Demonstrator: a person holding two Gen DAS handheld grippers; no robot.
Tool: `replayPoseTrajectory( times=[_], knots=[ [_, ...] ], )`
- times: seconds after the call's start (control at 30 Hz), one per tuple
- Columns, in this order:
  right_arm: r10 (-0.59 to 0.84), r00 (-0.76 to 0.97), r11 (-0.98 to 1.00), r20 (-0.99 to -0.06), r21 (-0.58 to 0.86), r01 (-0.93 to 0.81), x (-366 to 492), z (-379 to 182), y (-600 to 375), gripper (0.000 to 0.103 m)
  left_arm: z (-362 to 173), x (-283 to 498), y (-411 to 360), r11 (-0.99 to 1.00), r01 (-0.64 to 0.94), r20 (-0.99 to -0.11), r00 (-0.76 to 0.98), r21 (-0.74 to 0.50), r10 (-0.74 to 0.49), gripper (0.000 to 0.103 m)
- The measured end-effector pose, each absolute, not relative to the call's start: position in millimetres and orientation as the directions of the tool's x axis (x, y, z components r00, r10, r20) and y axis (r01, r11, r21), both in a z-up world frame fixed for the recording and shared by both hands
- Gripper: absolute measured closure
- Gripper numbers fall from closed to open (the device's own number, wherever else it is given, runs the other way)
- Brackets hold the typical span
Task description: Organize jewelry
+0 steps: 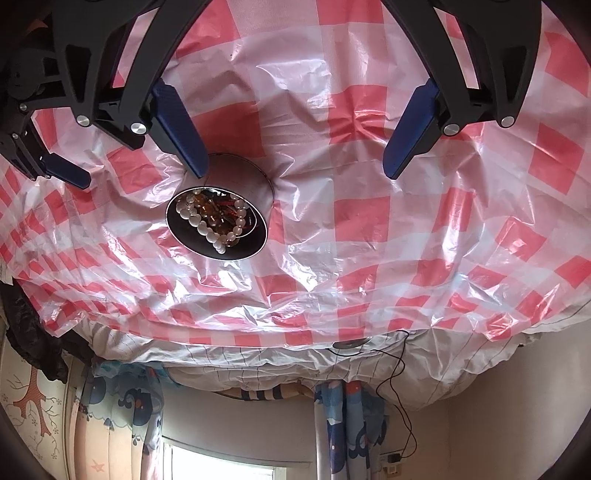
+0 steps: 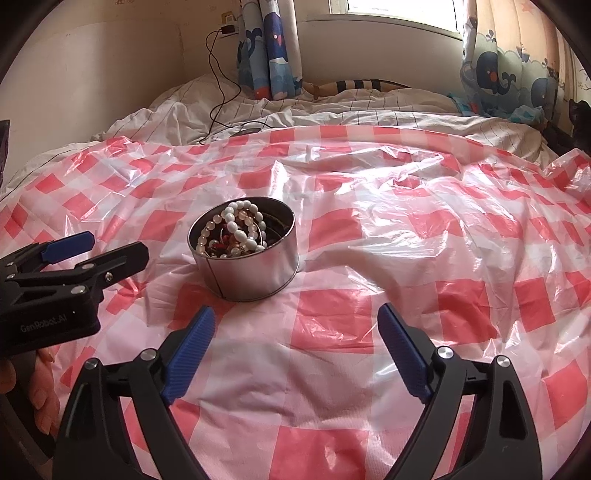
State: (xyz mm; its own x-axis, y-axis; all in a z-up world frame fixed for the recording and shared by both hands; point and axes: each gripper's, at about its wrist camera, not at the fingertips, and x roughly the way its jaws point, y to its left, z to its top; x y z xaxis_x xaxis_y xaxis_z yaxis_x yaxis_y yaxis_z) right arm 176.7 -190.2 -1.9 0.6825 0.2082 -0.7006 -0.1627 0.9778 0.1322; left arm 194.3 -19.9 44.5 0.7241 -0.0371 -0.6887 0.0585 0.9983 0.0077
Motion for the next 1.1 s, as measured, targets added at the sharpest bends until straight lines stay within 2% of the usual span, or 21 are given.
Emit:
replayPoseTrajectory(
  times=[1.1],
  knots=[
    [0.200, 0.680, 0.979, -0.705, 0.125, -0.159, 175.3, -3.4, -187.7, 0.012, 36.0, 193.5, -18.3, 0.998, 0.063, -0.698, 0.715, 0.019, -0.031, 0.008]
  ],
)
